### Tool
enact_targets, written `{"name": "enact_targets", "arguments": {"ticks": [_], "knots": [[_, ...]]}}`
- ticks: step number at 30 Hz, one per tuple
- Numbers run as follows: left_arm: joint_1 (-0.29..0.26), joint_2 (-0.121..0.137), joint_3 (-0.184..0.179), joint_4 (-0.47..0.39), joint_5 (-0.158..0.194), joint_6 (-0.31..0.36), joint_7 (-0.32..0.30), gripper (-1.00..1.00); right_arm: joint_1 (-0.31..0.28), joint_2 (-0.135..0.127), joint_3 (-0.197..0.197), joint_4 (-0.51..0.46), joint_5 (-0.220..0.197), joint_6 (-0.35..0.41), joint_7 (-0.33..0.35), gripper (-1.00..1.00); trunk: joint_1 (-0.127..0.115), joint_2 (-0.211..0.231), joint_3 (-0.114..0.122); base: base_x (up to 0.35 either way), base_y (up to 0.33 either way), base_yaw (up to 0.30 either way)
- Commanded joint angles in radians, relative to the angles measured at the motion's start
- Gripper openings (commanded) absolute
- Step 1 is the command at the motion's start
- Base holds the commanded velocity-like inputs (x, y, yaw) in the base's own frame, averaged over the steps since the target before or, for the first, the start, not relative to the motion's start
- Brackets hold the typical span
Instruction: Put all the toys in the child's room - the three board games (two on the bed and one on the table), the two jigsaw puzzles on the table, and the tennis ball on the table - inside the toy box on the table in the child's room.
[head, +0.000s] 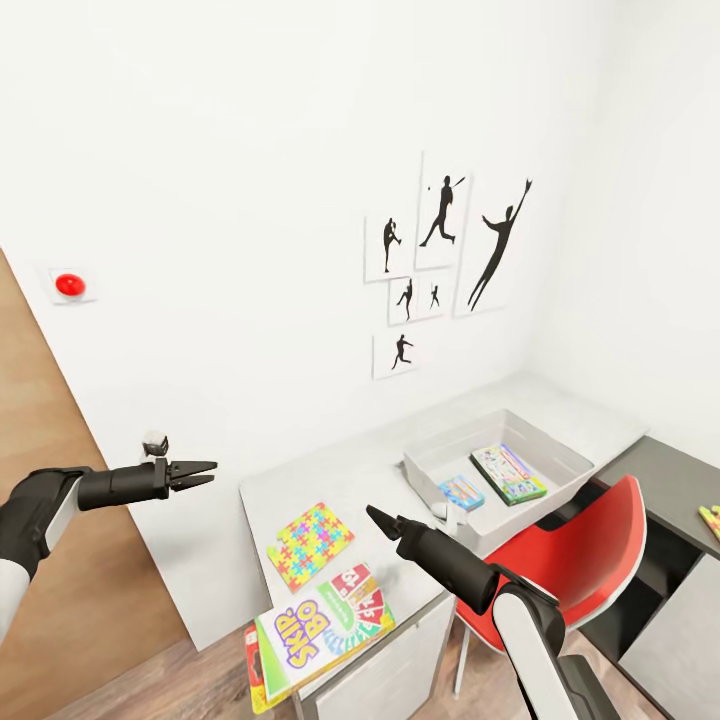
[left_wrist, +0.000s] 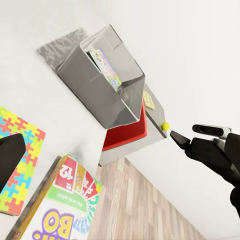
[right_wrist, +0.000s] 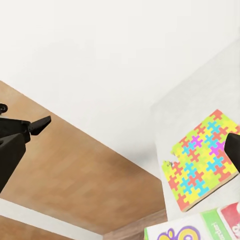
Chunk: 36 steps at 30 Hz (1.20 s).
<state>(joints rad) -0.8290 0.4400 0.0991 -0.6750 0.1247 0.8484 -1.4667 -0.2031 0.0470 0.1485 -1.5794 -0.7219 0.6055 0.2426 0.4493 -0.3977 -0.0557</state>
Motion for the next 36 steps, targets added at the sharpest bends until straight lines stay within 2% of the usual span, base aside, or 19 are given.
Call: {"name": "enact_targets", "arguments": {"ticks": [1, 16, 31, 36], "knots": [[-0.001, 0.000, 0.000, 0.000, 0.001, 0.011, -0.003, 1.00, -0.001, 0.001, -0.001, -0.001, -0.002, 0.006, 0.001, 1.00, 0.001, -0.002, -0.002, 0.009, 0.000, 0.000], [-0.001, 0.000, -0.001, 0.000, 0.002, 0.012, -0.003, 1.00, -0.001, 0.000, 0.000, -0.006, -0.002, 0.007, 0.001, 1.00, 0.001, -0.002, -0.002, 0.002, 0.000, 0.000], [-0.001, -0.003, -0.005, 0.002, 0.002, 0.014, -0.002, 1.00, 0.001, 0.000, 0.002, -0.013, -0.002, 0.009, 0.002, 1.00, 0.058, -0.107, -0.049, 0.000, 0.000, 0.000], [-0.001, -0.020, -0.011, 0.009, 0.002, 0.015, 0.002, 1.00, 0.001, 0.000, 0.002, -0.014, -0.002, 0.011, 0.009, 1.00, 0.077, -0.142, -0.065, 0.000, 0.000, 0.000]]}}
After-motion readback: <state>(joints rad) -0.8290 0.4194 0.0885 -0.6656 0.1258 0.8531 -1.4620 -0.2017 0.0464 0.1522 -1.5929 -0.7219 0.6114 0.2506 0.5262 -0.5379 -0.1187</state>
